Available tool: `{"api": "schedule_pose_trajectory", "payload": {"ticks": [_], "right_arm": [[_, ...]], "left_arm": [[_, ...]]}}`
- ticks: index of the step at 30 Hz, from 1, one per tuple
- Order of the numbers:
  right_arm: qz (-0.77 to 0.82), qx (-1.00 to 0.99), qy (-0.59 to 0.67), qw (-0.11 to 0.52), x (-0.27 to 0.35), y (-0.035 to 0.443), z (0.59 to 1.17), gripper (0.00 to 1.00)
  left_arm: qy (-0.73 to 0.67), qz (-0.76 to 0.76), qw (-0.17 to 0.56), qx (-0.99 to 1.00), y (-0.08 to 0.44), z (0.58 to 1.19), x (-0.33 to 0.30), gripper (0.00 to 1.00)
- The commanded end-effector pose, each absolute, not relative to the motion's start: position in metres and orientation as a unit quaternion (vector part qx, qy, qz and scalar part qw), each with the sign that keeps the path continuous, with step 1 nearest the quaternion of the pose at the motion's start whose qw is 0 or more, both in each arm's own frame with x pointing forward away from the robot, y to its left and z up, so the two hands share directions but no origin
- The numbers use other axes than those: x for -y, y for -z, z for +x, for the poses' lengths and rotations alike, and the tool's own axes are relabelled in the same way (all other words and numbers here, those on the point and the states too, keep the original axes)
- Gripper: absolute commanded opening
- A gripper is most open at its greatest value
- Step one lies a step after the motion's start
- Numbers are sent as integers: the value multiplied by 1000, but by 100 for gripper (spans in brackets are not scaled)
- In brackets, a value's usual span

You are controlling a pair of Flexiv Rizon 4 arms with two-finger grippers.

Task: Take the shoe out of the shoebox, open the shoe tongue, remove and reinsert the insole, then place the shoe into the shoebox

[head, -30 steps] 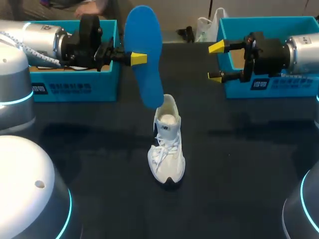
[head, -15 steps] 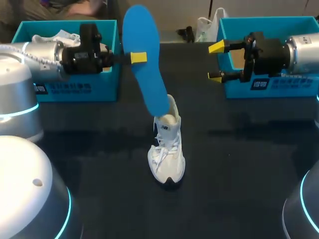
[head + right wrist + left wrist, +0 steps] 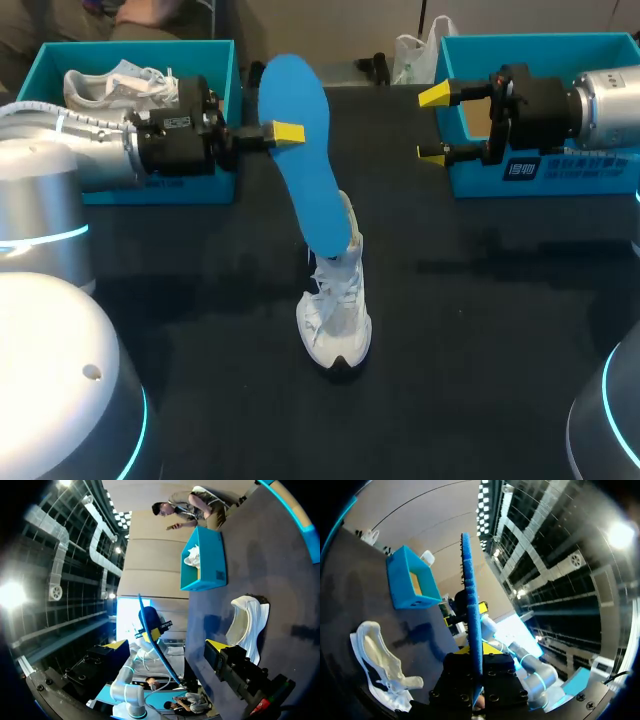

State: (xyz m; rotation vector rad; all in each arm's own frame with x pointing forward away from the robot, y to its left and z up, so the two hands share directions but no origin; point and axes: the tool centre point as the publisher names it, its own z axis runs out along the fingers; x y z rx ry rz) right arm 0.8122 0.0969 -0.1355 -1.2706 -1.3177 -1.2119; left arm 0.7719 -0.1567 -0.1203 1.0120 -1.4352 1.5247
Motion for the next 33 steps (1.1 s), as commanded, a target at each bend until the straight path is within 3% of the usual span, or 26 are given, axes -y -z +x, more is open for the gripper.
{"api": "schedule_pose_trajectory", "payload": {"ticks": [1,23,33], "right_arm": [[-515,534,492,455,-98,136,813,100],[-515,534,492,455,-98,136,813,100],[-515,534,492,455,-98,136,813,100]], "left_arm": [[-525,433,501,535,130,784,166,0],[-551,384,530,517,183,800,190,0],[-553,389,528,514,183,801,192,0]]}}
